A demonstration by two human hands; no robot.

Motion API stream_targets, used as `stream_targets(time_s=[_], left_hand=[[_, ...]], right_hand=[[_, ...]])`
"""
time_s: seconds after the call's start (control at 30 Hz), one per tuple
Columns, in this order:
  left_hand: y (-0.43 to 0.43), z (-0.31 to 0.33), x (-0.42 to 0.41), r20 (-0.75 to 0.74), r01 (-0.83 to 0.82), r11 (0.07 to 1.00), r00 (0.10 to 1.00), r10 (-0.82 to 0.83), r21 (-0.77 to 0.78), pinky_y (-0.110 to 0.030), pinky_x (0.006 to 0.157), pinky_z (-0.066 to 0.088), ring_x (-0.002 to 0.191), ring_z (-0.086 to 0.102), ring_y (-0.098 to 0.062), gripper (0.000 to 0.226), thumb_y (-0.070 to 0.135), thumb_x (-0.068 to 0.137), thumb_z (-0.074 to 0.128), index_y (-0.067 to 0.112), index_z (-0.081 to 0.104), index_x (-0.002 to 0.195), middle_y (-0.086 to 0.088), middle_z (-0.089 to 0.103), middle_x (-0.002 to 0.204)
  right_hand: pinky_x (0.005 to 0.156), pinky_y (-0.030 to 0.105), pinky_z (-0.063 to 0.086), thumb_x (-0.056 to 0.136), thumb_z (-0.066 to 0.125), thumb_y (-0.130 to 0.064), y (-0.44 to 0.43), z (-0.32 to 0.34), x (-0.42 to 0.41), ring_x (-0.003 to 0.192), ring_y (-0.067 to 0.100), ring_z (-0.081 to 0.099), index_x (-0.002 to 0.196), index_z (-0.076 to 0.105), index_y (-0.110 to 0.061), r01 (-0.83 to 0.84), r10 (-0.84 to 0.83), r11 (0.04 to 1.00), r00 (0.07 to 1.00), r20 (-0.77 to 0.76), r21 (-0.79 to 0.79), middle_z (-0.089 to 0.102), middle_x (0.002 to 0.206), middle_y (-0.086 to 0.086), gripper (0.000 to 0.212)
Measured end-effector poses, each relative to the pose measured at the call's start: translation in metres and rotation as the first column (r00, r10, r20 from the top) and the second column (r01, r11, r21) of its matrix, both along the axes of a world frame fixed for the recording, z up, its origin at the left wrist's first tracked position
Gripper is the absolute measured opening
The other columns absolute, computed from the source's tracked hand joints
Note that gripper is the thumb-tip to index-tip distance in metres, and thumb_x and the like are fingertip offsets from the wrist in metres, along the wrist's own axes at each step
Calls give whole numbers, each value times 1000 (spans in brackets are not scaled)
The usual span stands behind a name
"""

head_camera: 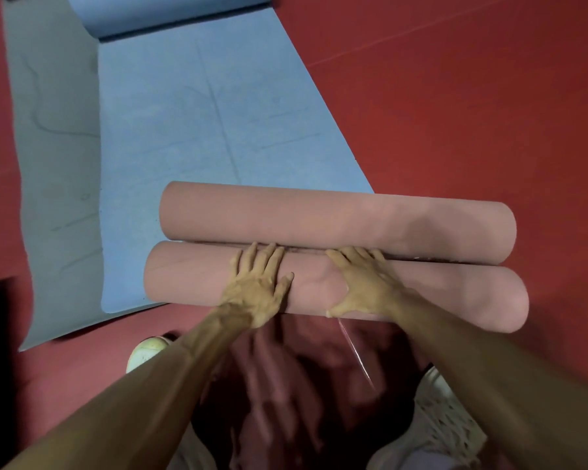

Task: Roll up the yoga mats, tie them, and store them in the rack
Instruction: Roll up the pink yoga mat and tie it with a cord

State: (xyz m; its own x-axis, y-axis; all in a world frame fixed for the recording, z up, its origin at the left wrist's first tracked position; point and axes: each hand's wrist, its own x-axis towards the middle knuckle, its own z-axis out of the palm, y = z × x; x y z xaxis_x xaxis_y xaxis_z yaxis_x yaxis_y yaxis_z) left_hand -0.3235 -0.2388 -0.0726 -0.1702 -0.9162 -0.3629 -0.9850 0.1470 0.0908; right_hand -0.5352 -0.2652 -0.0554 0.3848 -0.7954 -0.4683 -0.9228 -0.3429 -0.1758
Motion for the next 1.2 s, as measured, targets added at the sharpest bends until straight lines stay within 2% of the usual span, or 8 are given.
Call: stream_targets(time_s=[0.17,0.43,0.57,0.63,0.7,0.77,1.0,1.2], left_hand=[[-29,-1,-3,-41,-23,1000,999,23,-5,-40,119,3,147,3,-15,57,50,99,14,27,19,152,10,9,160],[-62,-1,-5,-53,-14,999,999,12,-40,-38,119,3,148,-4,-14,55,49,100,12,32,14,152,8,-7,161],[-88,-2,-5,-55,-1,1000,998,1,-12,-38,120,3,147,-10,-14,54,49,100,10,34,8,152,7,-15,159],[-100,-6,-6,-59,-15,1000,998,13,-28,-38,120,3,147,-12,-14,54,49,100,11,35,8,152,8,-15,159],[-110,-10,-7,-65,-24,999,998,21,-40,-39,120,3,147,-14,-13,55,49,99,13,35,7,152,8,-15,159],[-121,-12,-6,-80,-27,998,997,22,-63,-40,120,2,146,-14,-12,55,47,100,15,34,6,152,9,-14,159],[-168,-14,-7,-153,-41,997,988,30,-67,-38,120,5,148,-7,-14,54,32,99,26,30,13,152,6,-5,161],[-190,-16,-9,-198,-51,990,980,25,-130,-38,120,8,148,0,-19,55,23,97,33,25,22,151,1,5,161]], right_hand=[[119,39,5,63,59,-81,1,-10,-3,146,16,12,153,10,-21,32,-31,991,999,13,-128,15,158,-1,119],[119,49,-3,78,11,-80,-36,-16,-4,147,11,-14,154,5,-24,92,-89,992,995,36,-86,-10,162,0,95],[119,49,-3,81,10,-77,-54,-21,-4,147,8,-14,155,6,-23,140,-131,980,989,71,-141,-10,162,-3,91],[119,48,1,86,13,-71,-62,-26,-4,148,9,-5,154,13,-22,183,-164,964,980,112,-194,-1,163,-3,84],[115,47,20,89,17,-62,-65,-30,-3,144,19,26,145,39,-17,256,-191,901,959,209,-349,30,156,4,75],[97,45,37,89,26,-49,-66,-33,-3,115,28,53,122,59,-12,333,-210,810,933,292,-483,57,128,6,60],[87,40,44,93,35,-37,-60,-41,-8,96,25,60,115,63,-15,174,-36,756,974,225,-631,62,105,2,41],[100,44,30,75,35,-78,-62,-44,-8,116,28,56,131,56,-14,93,-26,834,991,130,-544,59,127,8,88]])
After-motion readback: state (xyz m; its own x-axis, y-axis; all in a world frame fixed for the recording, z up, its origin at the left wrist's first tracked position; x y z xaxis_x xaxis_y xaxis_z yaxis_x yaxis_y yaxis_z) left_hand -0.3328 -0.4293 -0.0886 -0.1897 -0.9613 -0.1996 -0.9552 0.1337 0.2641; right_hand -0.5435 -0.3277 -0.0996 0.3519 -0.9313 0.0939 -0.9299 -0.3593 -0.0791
